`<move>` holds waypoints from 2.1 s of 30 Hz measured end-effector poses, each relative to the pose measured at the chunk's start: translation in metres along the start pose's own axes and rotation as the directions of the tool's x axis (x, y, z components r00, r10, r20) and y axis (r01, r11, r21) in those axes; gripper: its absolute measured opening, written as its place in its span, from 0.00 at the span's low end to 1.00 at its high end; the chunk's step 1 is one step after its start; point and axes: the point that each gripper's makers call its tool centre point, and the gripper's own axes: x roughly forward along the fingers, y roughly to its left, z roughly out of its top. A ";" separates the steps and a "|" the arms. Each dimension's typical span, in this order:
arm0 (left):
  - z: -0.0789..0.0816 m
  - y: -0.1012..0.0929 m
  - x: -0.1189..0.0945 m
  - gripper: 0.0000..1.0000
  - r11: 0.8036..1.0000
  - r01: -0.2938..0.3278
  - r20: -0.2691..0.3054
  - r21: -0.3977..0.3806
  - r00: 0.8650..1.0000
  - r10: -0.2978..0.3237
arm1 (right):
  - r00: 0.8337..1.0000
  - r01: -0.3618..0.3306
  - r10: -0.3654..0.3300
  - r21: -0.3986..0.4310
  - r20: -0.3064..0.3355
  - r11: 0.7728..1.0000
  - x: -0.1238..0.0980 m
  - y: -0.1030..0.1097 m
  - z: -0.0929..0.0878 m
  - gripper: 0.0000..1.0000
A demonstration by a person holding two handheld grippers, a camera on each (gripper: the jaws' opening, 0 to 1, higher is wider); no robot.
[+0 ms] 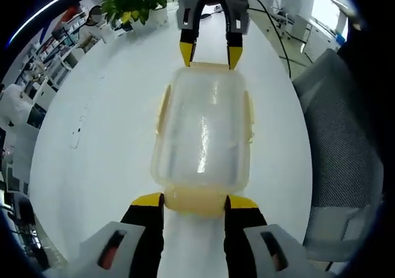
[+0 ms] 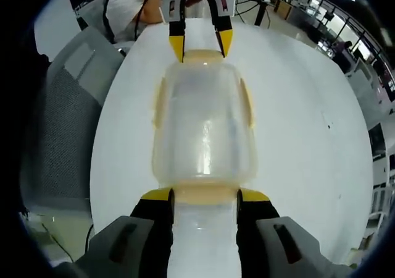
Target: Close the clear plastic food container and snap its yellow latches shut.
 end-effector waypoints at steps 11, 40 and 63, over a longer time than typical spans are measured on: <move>0.024 -0.003 0.008 0.31 1.000 0.008 0.009 0.014 1.000 -0.008 | 1.000 0.015 -0.015 0.019 0.019 1.000 -0.006 0.002 -0.025 0.36; 0.043 0.001 0.024 0.32 0.999 0.043 0.026 -0.007 0.999 -0.043 | 1.000 -0.001 -0.001 0.049 0.030 0.999 -0.008 -0.002 -0.051 0.37; 0.026 -0.021 0.040 0.15 0.997 0.078 -0.044 -0.016 0.996 -0.079 | 0.995 -0.018 0.012 0.054 0.104 0.998 -0.003 0.000 -0.047 0.38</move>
